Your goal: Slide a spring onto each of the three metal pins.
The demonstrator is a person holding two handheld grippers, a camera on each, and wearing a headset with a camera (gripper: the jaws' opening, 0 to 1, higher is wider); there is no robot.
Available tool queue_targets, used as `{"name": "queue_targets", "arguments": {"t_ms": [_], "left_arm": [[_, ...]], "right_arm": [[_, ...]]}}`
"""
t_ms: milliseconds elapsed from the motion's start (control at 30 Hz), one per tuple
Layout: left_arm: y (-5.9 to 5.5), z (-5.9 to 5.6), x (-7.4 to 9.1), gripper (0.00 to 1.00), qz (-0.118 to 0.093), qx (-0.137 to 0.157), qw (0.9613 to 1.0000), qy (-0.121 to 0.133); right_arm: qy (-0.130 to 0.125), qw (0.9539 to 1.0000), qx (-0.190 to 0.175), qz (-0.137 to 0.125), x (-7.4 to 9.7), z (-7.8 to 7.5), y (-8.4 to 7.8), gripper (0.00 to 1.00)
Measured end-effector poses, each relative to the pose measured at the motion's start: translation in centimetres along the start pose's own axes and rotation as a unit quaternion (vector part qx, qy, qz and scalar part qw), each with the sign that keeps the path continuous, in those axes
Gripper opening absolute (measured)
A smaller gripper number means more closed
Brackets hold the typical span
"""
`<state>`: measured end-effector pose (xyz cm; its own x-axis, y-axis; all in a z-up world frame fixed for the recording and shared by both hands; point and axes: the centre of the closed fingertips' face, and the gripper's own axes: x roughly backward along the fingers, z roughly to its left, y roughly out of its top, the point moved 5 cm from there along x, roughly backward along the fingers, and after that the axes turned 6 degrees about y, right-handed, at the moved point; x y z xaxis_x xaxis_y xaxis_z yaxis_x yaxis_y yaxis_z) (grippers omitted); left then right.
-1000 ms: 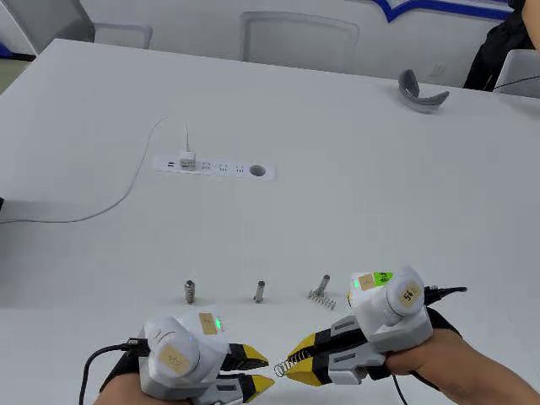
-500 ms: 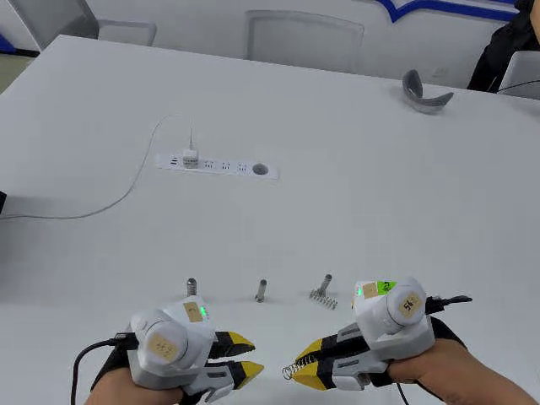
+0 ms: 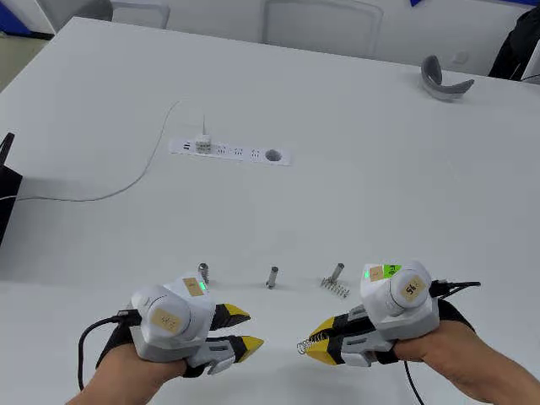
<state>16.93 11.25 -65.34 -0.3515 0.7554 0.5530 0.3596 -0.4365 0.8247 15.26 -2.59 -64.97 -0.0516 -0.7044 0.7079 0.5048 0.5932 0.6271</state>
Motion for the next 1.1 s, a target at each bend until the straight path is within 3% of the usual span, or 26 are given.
{"name": "queue_targets", "arguments": {"t_ms": [300, 767, 1100], "left_arm": [[0.2, 1.6, 0.3, 0.33, -0.009, 0.036, 0.9989, 0.029], [-0.2, 3.0, 1.1, 0.45, -0.006, 0.039, 0.9978, 0.052], [-0.7, 3.6, 1.6, 0.54, 0.0, 0.044, 0.9972, 0.06]], "right_arm": [[-0.016, 0.9998, 0.003, 0.008, -0.4, -2.3, 1.1, 0.12], [-0.041, 0.9988, -0.015, 0.023, -0.8, -5.2, 2.8, 0.12], [-0.05, 0.9979, -0.002, 0.042, -1.1, -6.5, 3.7, 0.13]]}}
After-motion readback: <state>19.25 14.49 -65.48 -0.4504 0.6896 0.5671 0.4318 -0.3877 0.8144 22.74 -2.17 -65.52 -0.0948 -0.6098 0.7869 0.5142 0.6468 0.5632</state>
